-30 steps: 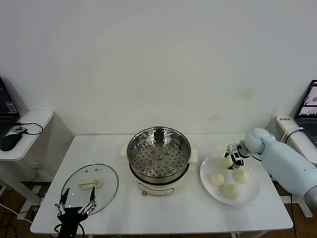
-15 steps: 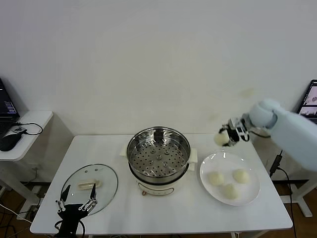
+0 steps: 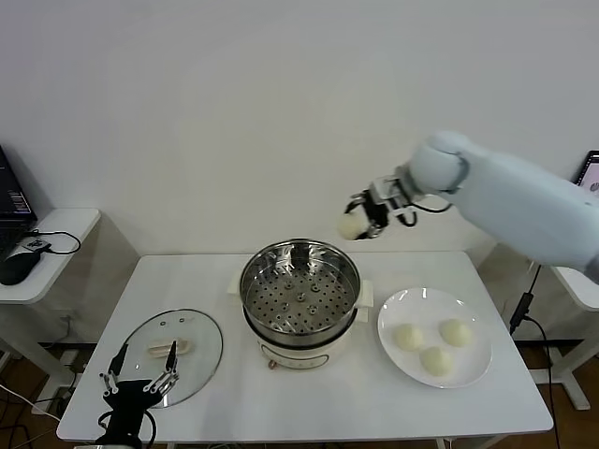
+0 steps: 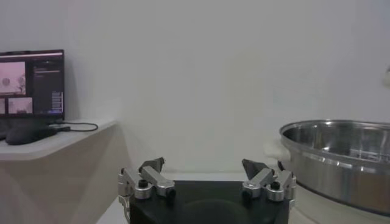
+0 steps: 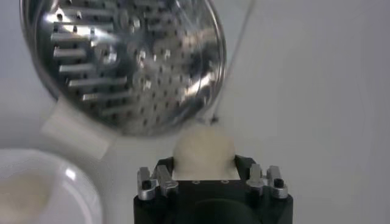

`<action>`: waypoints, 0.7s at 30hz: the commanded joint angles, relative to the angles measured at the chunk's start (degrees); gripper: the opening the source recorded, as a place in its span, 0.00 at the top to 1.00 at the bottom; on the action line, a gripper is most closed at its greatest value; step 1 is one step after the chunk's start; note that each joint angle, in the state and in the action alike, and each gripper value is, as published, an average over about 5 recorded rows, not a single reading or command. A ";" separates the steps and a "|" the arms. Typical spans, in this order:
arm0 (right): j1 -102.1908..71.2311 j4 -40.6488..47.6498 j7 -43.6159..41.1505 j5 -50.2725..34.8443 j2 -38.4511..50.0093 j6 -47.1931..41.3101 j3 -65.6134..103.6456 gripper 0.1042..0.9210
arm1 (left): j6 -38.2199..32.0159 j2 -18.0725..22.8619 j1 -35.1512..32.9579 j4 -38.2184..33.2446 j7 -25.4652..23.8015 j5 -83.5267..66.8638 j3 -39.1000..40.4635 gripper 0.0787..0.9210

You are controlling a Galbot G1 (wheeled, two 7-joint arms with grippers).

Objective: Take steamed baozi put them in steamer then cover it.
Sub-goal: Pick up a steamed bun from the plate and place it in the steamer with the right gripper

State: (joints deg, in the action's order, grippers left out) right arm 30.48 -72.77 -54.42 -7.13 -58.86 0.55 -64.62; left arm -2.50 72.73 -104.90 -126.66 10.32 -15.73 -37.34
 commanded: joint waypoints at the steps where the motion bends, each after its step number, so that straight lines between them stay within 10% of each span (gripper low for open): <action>1: 2.20 2.36 2.31 2.01 -10.22 9.38 -7.85 0.34 | 0.00 0.09 0.09 -0.01 0.01 -0.19 -0.32 0.12; 21: -5.01 11.76 8.24 22.60 -13.61 24.29 -8.84 0.34 | -0.03 0.44 0.67 0.78 0.07 -0.46 -0.52 0.12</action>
State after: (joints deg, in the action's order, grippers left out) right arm 26.93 -64.40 -47.89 9.59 -70.52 19.61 -72.24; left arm -2.51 73.23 -104.25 -125.95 10.38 -16.17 -37.84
